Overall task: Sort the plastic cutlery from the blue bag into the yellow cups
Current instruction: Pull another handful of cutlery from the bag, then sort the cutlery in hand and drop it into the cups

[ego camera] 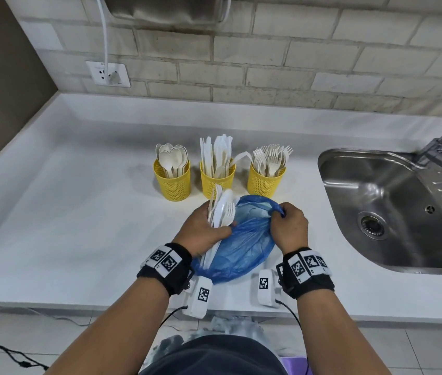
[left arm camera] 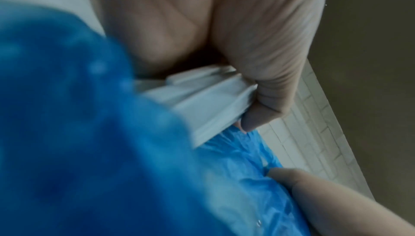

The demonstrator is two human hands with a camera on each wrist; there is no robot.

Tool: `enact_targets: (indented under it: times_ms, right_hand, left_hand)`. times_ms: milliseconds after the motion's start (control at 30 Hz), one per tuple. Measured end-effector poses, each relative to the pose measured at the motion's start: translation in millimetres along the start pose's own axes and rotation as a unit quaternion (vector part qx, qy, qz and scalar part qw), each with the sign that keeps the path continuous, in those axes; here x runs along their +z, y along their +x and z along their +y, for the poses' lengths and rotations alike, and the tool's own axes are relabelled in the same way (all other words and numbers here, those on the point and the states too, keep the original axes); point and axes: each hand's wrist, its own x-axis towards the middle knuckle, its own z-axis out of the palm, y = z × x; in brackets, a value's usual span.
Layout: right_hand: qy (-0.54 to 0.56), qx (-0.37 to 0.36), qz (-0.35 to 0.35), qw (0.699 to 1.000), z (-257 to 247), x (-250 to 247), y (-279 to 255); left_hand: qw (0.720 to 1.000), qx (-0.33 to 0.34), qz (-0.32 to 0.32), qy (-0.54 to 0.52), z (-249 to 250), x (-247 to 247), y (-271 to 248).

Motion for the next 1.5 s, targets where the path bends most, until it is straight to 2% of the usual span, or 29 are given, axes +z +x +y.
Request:
enact_targets:
  times_ms: [200, 300, 367, 467, 500, 567, 633, 733, 867, 967, 1033, 1133, 1200, 1267, 1300, 1400, 1500]
  right_hand:
    - [-0.029, 0.040, -0.019, 0.999, 19.0, 1.9, -5.3]
    - [-0.054, 0.035, -0.038, 0.997, 16.9, -0.2, -12.4]
    - [-0.119, -0.033, -0.008, 0.992, 12.3, 0.2, -19.3]
    - [-0.154, -0.201, 0.078, 0.964, -9.8, -3.1, -32.9]
    - [-0.138, -0.257, 0.060, 0.955, -17.7, -3.7, -37.1]
    - [-0.098, -0.313, -0.055, 0.943, -29.1, 1.0, -45.6]
    - [-0.095, -0.310, -0.160, 0.932, -28.7, 11.3, -50.9]
    - [-0.143, -0.280, -0.212, 0.925, -14.0, 24.6, -52.2]
    - [-0.207, -0.274, -0.217, 0.914, 7.7, 33.7, -54.2]
    - [-0.237, -0.262, -0.207, 0.912, 17.0, 37.2, -54.4]
    - [-0.254, -0.247, -0.200, 0.914, 14.7, 35.8, -54.1]
    - [-0.269, -0.231, -0.195, 0.914, 0.1, 25.5, -52.8]
    - [-0.199, -0.224, -0.176, 0.938, -17.1, 14.1, -51.0]
    - [-0.045, -0.215, -0.173, 0.960, -39.4, 0.9, -50.3]
    - [0.038, -0.206, -0.187, 0.960, -50.5, -4.7, -50.3]
    - [0.206, -0.181, -0.261, 0.926, -81.7, -14.2, -53.4]
    - [0.199, -0.205, -0.322, 0.903, -97.7, -4.1, -61.4]
  left_hand:
    - [0.986, -0.002, 0.104, -0.129, 1.9, -7.1, 4.0]
    - [0.978, 0.011, 0.133, -0.157, 2.3, -14.1, 8.8]
    - [0.978, 0.020, 0.135, -0.158, 4.4, -17.6, 10.1]
    - [0.978, 0.037, 0.130, -0.157, 7.1, -20.0, 10.7]
    - [0.979, 0.043, 0.128, -0.155, 8.4, -20.0, 10.6]
    - [0.979, 0.054, 0.117, -0.156, 11.4, -19.2, 10.6]
    - [0.978, 0.061, 0.108, -0.165, 14.6, -18.5, 11.0]
    - [0.973, 0.070, 0.109, -0.189, 20.9, -20.3, 10.2]
    - [0.959, 0.082, 0.148, -0.228, 28.3, -27.7, 9.3]
    - [0.938, 0.108, 0.167, -0.284, 37.9, -35.3, 8.2]
    - [0.924, 0.118, 0.171, -0.322, 45.7, -39.4, 7.0]
    - [0.922, 0.136, 0.162, -0.323, 57.2, -43.0, 4.0]
    - [0.928, 0.144, 0.153, -0.309, 64.5, -45.2, 0.8]
    - [0.934, 0.150, 0.144, -0.289, 70.1, -45.5, -3.4]
    - [0.938, 0.155, 0.137, -0.279, 72.5, -44.7, -5.7]
    - [0.943, 0.164, 0.111, -0.267, 80.8, -39.9, -13.0]
    - [0.945, 0.168, 0.101, -0.260, 91.9, -32.9, -21.5]
